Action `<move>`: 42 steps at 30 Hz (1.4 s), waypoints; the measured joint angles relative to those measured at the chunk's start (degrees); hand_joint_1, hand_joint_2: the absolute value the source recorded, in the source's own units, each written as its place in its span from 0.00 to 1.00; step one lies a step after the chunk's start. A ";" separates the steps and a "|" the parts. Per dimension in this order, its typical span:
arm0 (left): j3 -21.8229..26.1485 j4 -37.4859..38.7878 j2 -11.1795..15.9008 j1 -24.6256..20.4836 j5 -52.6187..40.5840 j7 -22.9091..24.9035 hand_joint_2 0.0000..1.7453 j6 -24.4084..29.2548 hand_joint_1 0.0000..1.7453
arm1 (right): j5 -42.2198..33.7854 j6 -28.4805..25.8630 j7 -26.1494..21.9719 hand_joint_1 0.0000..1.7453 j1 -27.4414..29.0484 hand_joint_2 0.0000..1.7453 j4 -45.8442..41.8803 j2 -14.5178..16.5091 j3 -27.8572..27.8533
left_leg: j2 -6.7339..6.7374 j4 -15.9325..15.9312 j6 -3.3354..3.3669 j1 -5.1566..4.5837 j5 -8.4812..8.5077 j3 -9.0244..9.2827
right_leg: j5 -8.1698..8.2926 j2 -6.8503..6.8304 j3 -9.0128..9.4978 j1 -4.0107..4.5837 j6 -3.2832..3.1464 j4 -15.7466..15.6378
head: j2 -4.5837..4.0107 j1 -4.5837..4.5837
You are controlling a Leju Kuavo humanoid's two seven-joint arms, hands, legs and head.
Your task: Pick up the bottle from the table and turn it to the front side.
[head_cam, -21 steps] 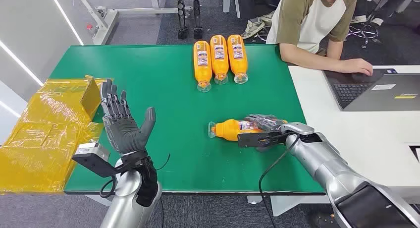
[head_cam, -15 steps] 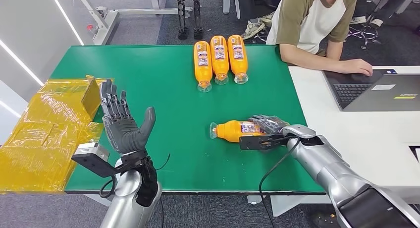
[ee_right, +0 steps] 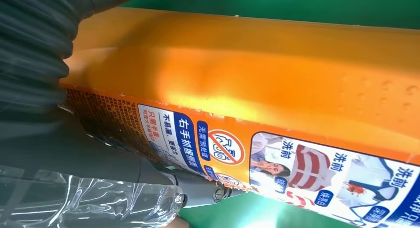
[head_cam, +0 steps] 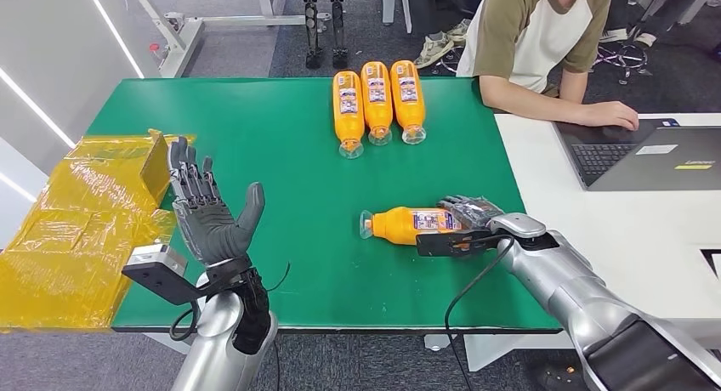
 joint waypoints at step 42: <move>0.78 8.52 -1.03 -2.45 1.83 0.00 1.00 -8.09 0.00 | -26.23 -52.07 -28.98 1.00 17.58 1.00 -15.04 18.95 -21.00 | 0.06 -0.04 -0.02 0.01 0.05 -0.27 | 0.01 0.05 -0.36 0.00 0.01 0.03 | -0.01 0.02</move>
